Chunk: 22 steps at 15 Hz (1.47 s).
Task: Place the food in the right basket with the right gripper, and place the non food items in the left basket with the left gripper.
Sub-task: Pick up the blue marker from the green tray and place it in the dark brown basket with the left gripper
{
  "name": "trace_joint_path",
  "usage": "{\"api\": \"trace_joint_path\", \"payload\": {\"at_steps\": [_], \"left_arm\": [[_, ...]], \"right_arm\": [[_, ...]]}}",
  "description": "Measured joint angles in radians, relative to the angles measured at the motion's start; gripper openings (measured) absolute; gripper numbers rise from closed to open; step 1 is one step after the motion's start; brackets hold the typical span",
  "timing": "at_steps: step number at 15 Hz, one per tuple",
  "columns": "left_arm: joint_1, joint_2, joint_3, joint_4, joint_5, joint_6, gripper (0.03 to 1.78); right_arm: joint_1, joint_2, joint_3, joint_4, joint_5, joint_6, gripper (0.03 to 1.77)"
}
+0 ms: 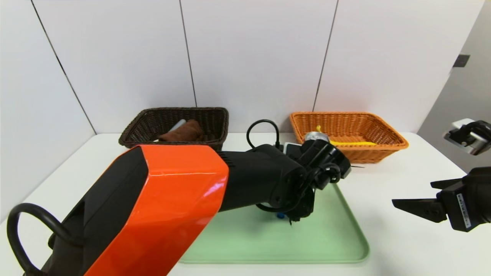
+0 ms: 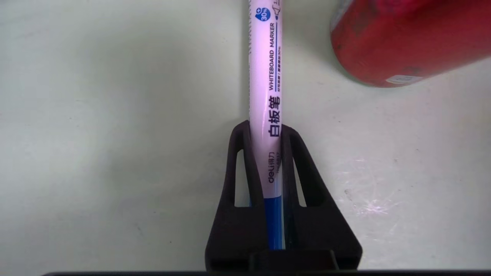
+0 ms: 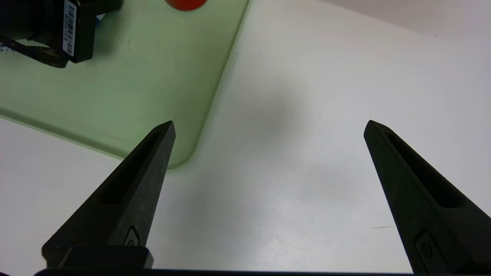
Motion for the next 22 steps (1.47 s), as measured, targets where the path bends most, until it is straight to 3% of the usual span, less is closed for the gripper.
{"api": "trace_joint_path", "payload": {"at_steps": [9, 11, 15, 22], "left_arm": [[0.083, -0.262, -0.001, 0.185, 0.018, 0.012, 0.17], [0.124, -0.329, -0.001, 0.219, 0.003, 0.06, 0.17], [0.251, -0.41, 0.0, 0.227, -0.119, 0.264, 0.17], [0.45, -0.42, 0.001, 0.123, -0.271, 0.792, 0.17]], "right_arm": [[-0.014, -0.01, -0.005, -0.002, 0.001, 0.003, 1.7], [-0.014, -0.013, -0.008, -0.002, 0.001, 0.002, 1.7], [-0.013, -0.023, -0.007, -0.002, 0.004, 0.002, 1.7], [-0.013, -0.031, -0.003, -0.002, 0.003, 0.002, 1.7]]}}
